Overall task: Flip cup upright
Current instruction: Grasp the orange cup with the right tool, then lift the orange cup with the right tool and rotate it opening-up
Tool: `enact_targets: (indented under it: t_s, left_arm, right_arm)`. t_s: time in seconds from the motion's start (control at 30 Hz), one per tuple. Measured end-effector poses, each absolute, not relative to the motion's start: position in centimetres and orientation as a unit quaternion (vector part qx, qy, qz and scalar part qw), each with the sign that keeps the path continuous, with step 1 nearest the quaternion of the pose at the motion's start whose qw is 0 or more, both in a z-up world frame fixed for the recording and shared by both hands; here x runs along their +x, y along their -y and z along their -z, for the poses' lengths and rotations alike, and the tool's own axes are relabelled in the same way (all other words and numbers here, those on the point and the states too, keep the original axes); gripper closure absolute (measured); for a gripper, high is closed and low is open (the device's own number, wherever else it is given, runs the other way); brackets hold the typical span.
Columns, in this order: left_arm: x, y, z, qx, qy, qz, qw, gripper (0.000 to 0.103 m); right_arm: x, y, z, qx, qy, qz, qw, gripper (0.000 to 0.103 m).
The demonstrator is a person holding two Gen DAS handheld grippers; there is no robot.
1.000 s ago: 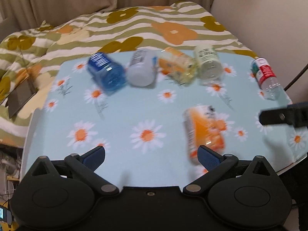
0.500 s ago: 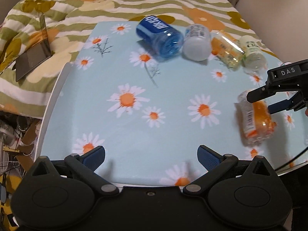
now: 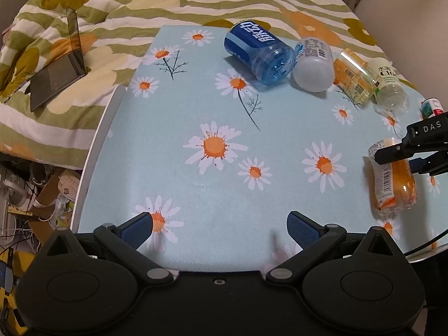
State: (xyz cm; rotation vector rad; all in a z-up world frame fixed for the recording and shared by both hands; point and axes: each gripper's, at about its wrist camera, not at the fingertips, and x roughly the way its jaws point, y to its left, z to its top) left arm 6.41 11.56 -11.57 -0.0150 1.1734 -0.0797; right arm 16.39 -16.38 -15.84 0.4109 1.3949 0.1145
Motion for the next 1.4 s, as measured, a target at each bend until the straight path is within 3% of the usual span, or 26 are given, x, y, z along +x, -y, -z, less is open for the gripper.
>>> enact_targets:
  t_s: [0.23, 0.4, 0.53, 0.77, 1.4]
  left_arm:
    - [6.5, -11.0, 10.9, -0.002, -0.55, 0.05, 0.834, 0.0]
    - [6.3, -10.7, 10.3, -0.003, -0.533, 0.059, 0.844, 0.0]
    - [6.2, -10.2, 10.3, 0.004, -0.524, 0.059, 0.85, 0.0]
    - [5.1, -9.9, 10.8, 0.018, -0.507, 0.05, 0.861, 0.0]
    - [4.3, -8.4, 11.6, 0.052, -0.491, 0.073, 0.866, 0.0]
  right_arm:
    - [15.1, 16.2, 12.9, 0.175, -0.593, -0.062, 0.784, 0.036]
    - [12.1, 15.7, 10.7, 0.154, -0.452, -0.047, 0.877, 0.035]
    - [10.0, 15.0, 12.9, 0.154, -0.351, -0.008, 0.924, 0.035]
    - [9.0, 13.6, 16.4, 0.13, -0.244, 0.002, 0.961, 0.034]
    - [4.7, 12.3, 17.5, 0.048, -0.245, -0.016, 0.968, 0.035]
